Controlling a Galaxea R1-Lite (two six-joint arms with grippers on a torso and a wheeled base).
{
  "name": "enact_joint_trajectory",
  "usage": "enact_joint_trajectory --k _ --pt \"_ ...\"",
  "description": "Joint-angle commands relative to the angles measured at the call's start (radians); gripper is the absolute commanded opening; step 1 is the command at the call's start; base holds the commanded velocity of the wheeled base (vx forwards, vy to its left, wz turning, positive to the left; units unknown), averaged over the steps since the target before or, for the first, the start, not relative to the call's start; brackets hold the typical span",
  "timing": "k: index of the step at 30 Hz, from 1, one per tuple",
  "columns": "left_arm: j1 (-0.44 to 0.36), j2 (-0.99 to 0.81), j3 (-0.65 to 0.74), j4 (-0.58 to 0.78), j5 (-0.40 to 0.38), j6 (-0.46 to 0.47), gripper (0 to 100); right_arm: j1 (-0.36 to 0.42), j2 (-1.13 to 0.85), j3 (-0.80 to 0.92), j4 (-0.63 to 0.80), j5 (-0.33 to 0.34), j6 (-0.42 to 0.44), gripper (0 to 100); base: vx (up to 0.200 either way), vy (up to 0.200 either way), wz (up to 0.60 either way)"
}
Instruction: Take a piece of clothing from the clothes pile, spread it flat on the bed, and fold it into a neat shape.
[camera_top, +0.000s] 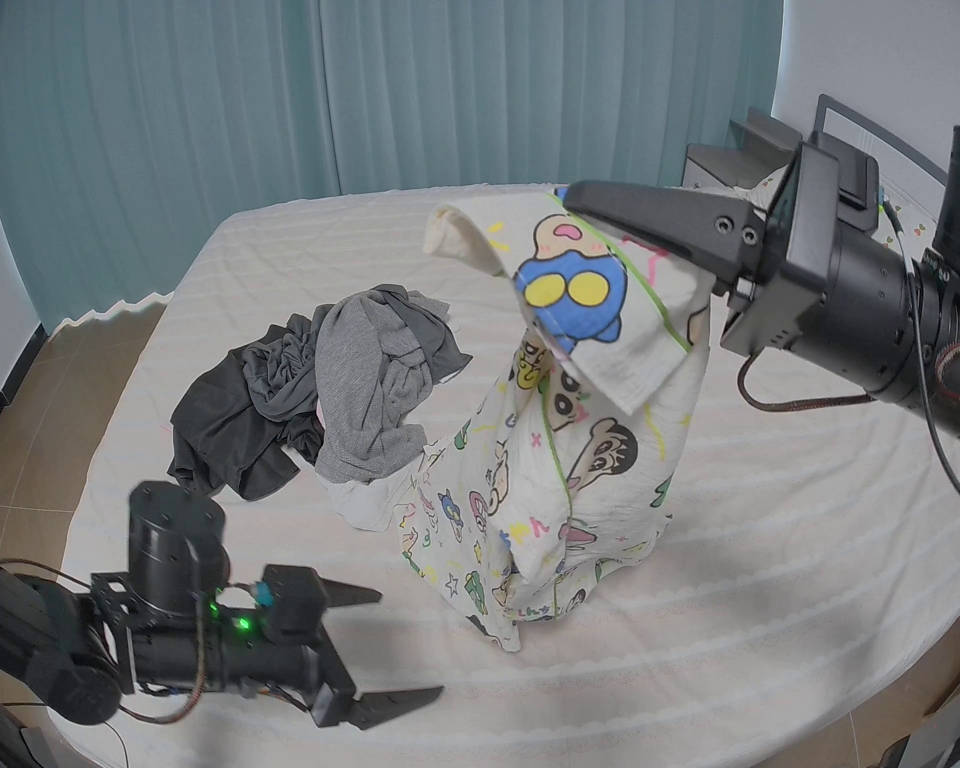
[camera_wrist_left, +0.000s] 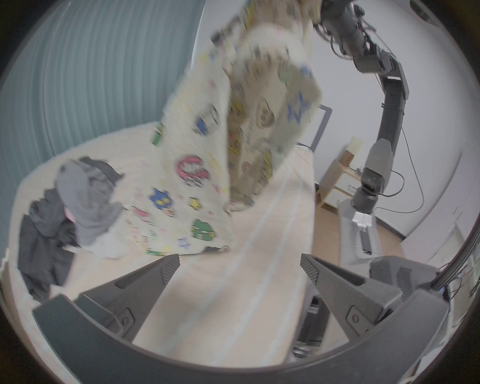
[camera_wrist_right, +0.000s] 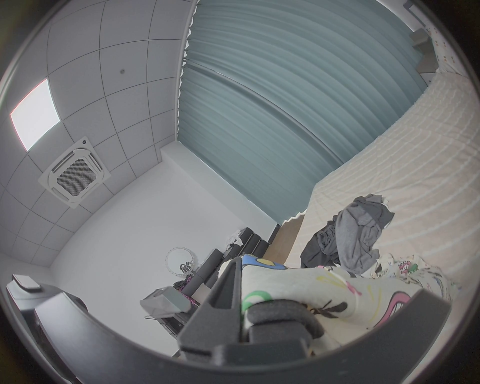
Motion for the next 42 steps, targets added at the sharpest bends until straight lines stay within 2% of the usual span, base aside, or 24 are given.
enact_joint_trajectory --k 1,5,6,8,10,11,12,14,16,21,25,29,31,35,36,39,42 --pt "-0.11 0.092 0.052 -0.03 0.025 -0.077 100 0.033 0.068 -0.096 0.02 -0.004 -0.002 0 0.0 0.0 0.0" --pt "-0.109 0.092 0.05 -0.031 0.102 -0.086 100 0.041 0.064 -0.125 0.06 -0.005 -0.002 0 0.0 0.0 0.0" --pt "-0.11 0.089 0.05 -0.036 0.166 -0.108 100 0.047 0.059 -0.129 0.063 -0.005 -0.002 0 0.0 0.0 0.0" --pt "-0.121 0.075 0.052 -0.051 0.203 -0.148 100 0.049 0.053 -0.129 0.063 -0.005 -0.002 0 0.0 0.0 0.0" --pt "-0.124 0.07 0.052 -0.056 0.208 -0.157 100 0.049 0.052 -0.129 0.063 -0.005 -0.002 0 0.0 0.0 0.0" --pt "-0.167 0.037 0.052 -0.094 0.235 -0.26 100 0.047 0.048 -0.128 0.065 -0.005 -0.002 0 0.0 0.0 0.0" --pt "-0.19 0.035 0.05 -0.106 0.265 -0.303 100 0.047 0.048 -0.129 0.063 -0.005 -0.002 0 0.0 0.0 0.0" --pt "-0.207 0.04 0.05 -0.128 0.346 -0.332 100 0.047 0.048 -0.129 0.063 -0.005 -0.002 0 0.0 0.0 0.0" --pt "-0.221 0.08 0.05 -0.184 0.47 -0.349 100 0.047 0.048 -0.131 0.062 -0.005 -0.002 0 0.0 0.0 0.0" --pt "-0.255 0.13 0.049 -0.298 0.501 -0.41 100 0.047 0.05 -0.136 0.063 -0.005 -0.002 0 0.0 0.0 0.0" --pt "-0.307 0.273 0.026 -0.364 0.634 -0.47 100 0.047 0.048 -0.136 0.063 -0.005 -0.002 0 0.0 0.0 0.0" --pt "-0.345 0.337 0.032 -0.43 0.677 -0.504 100 0.044 0.048 -0.137 0.063 -0.005 -0.002 0 0.0 0.0 0.0" --pt "-0.347 0.348 0.03 -0.441 0.686 -0.504 100 0.044 0.048 -0.137 0.063 -0.005 -0.002 0 0.0 0.0 0.0" --pt "-0.339 0.388 -0.012 -0.451 0.769 -0.504 100 0.044 0.045 -0.143 0.062 -0.005 0.0 0 0.0 0.0 0.0" --pt "-0.339 0.388 -0.012 -0.451 0.769 -0.504 100 0.044 0.045 -0.143 0.062 -0.005 0.0 0 0.0 0.0 0.0" --pt "-0.331 0.42 -0.04 -0.454 0.854 -0.504 100 0.044 0.045 -0.143 0.062 -0.005 0.0 0 0.0 0.0 0.0" --pt "-0.322 0.431 -0.042 -0.453 0.883 -0.496 100 0.044 0.045 -0.143 0.062 -0.005 0.0 0 0.0 0.0 0.0"
